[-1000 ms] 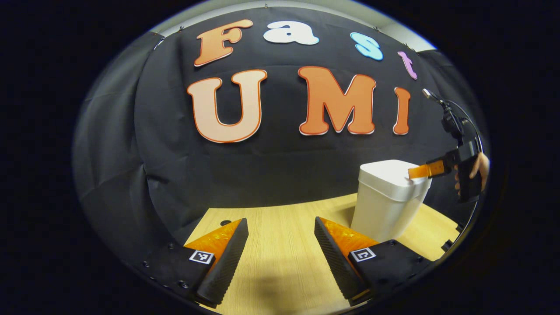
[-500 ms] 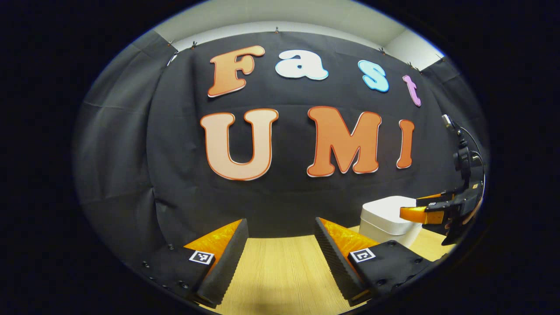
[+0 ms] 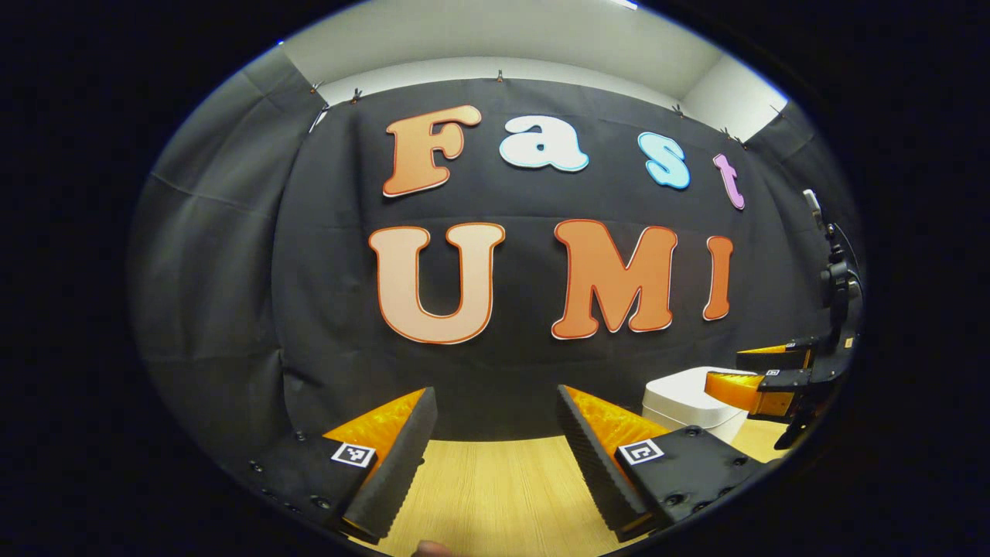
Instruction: Press the lid of the desktop garbage bin to open it, pick up the crumpled paper on the desktop and throw it into the bin, then pick up the pop can on the desktop and drop it into the bin, and finally close the garbage bin lid.
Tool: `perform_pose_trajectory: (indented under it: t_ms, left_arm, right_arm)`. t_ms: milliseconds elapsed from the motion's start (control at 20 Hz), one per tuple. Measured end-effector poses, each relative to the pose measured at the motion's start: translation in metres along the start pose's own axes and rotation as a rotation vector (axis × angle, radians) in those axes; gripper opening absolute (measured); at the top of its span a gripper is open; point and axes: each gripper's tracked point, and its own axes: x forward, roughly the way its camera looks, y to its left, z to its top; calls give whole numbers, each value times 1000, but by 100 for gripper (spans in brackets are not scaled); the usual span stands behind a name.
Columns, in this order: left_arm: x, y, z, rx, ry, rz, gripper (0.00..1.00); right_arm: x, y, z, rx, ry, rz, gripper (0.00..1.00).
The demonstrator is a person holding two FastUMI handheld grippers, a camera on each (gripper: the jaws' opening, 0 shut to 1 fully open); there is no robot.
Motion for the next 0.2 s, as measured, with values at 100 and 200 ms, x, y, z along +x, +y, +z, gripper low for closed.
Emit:
perform_pose_trajectory:
  t_ms: [100, 200]
  left_arm:
    - [0, 8, -1, 9, -5, -4, 98]
    - [0, 15, -1, 18, -10, -13, 98]
  right_arm:
    - [-2, 9, -1, 8, -4, -4, 98]
    - [-4, 20, -7, 9, 10, 1, 98]
